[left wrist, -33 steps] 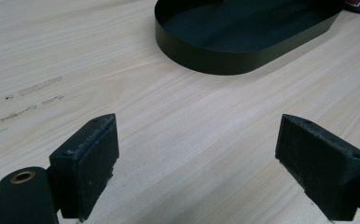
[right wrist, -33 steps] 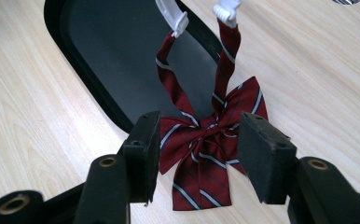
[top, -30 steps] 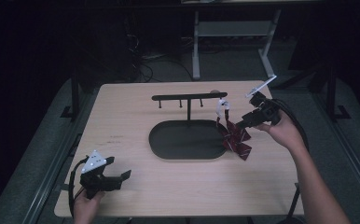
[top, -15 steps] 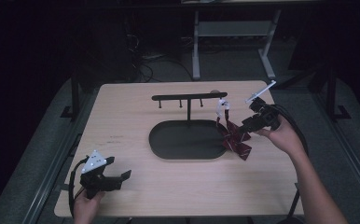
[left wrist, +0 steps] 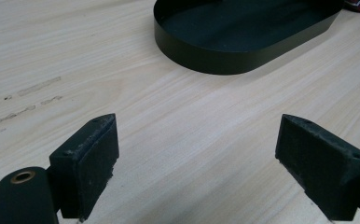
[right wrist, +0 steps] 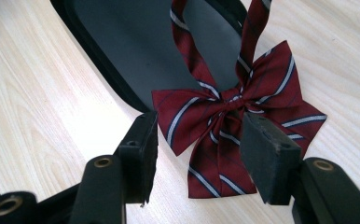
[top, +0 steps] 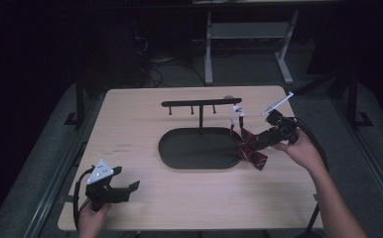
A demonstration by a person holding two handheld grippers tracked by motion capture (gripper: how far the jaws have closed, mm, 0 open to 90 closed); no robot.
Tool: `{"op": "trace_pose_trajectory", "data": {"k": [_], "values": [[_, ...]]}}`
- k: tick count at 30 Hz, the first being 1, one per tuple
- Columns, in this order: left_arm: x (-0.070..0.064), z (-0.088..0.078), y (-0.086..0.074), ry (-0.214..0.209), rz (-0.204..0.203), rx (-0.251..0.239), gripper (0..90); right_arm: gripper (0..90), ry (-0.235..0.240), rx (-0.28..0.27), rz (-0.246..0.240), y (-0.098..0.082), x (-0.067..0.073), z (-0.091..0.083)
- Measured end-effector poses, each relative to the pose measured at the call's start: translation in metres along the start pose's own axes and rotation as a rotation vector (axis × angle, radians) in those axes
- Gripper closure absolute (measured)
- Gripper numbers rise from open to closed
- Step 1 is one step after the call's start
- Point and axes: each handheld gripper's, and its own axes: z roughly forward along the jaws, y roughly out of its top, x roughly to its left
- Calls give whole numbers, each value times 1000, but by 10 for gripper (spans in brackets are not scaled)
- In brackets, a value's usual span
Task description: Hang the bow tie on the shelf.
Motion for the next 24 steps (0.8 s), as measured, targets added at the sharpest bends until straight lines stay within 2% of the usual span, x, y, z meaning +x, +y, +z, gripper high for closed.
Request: {"op": "trace_pose_trajectory", "data": {"k": [8,24], "values": [[0,0,0,0,0,0,131,466,17,3,1,-8,1,6],[0,0,0,2,1,3,131,455,14,21,-17,-24,7,13]]}}
